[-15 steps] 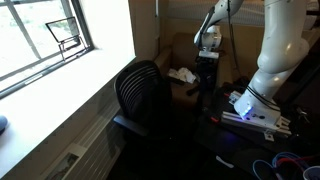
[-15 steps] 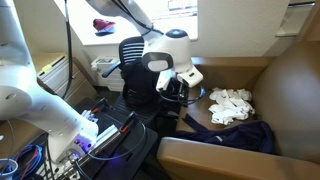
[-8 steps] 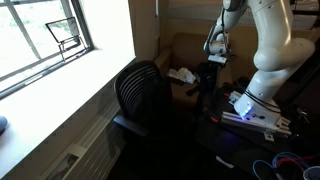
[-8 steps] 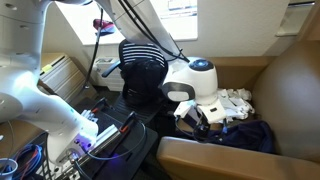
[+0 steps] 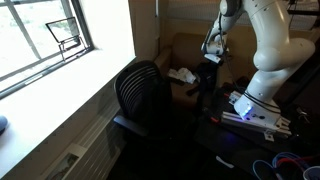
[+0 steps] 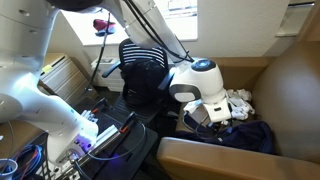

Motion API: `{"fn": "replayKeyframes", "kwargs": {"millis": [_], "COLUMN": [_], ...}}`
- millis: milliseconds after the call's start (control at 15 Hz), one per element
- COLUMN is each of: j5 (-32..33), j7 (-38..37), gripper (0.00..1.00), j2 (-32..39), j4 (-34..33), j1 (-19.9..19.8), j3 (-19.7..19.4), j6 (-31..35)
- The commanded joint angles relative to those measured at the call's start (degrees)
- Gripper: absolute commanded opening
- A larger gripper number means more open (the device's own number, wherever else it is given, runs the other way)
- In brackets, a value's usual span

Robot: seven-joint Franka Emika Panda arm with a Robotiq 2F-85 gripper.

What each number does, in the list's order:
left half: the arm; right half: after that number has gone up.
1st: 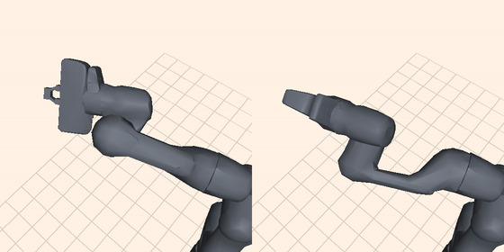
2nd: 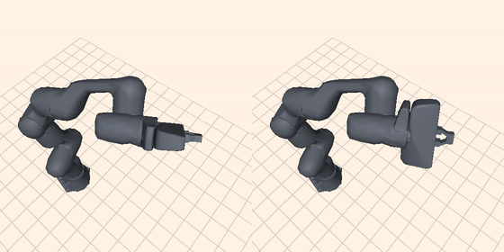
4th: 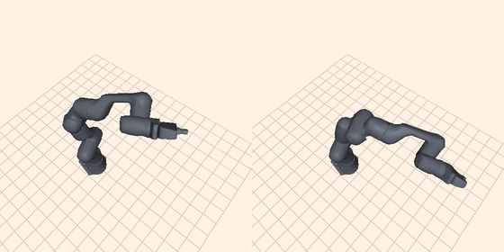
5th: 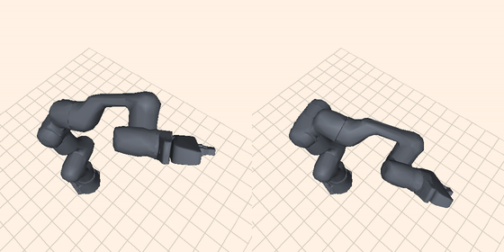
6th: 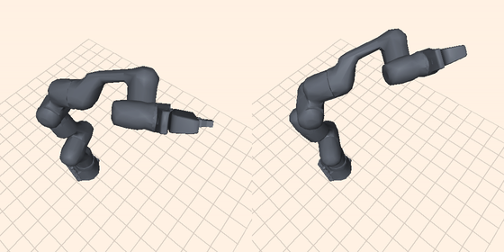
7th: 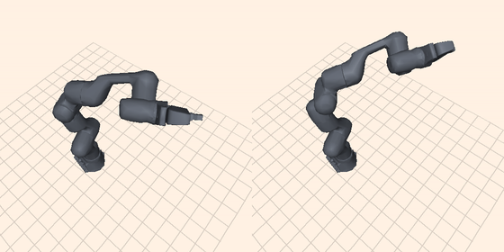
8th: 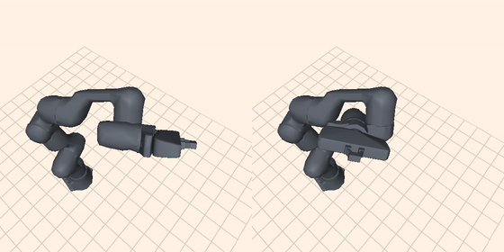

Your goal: Hang the black clothing from the sofa on the backrest of the black chair

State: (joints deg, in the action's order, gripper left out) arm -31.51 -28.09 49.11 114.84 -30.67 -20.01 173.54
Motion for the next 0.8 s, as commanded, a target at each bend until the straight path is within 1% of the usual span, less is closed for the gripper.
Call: {"fn": "replayKeyframes", "kwargs": {"millis": [0, 67, 133, 200, 267, 333, 467, 533, 600, 733], "j5": [-3.02, -3.03, -1.91, -0.12, -0.11, -0.14, -0.08, -0.63, -2.36, -4.21], "j7": [-8.62, -12.75, -15.14, -11.08, -8.54, -12.52, -10.77, -11.5, -14.7, -22.15], "gripper": [1.0, 1.0, 1.0, 1.0, 1.0, 1.0, 1.0, 1.0, 1.0, 1.0], "j2": [11.07, 13.53, 14.73, 13.06, 11.7, 12.88, 12.79, 12.53, 13.61, 16.77], "j4": [-14.17, -17.57, -20.88, -22.81, -23.28, -19.34, -22.45, -20.63, -19.96, -21.88], "j1": [-1.6, -0.97, -2.01, -6.85, -8.88, -3.76, -6.93, -5.97, -4.52, -2.47], "j3": [-2.64, -4.72, -5.41, -0.9, 1.28, -2.63, -0.28, -0.88, -1.44, -2.02], "j6": [-1.46, -4.95, -11.79, -15.84, -17.32, -12.3, -15.09, -11.49, -6.12, -2.64]}}
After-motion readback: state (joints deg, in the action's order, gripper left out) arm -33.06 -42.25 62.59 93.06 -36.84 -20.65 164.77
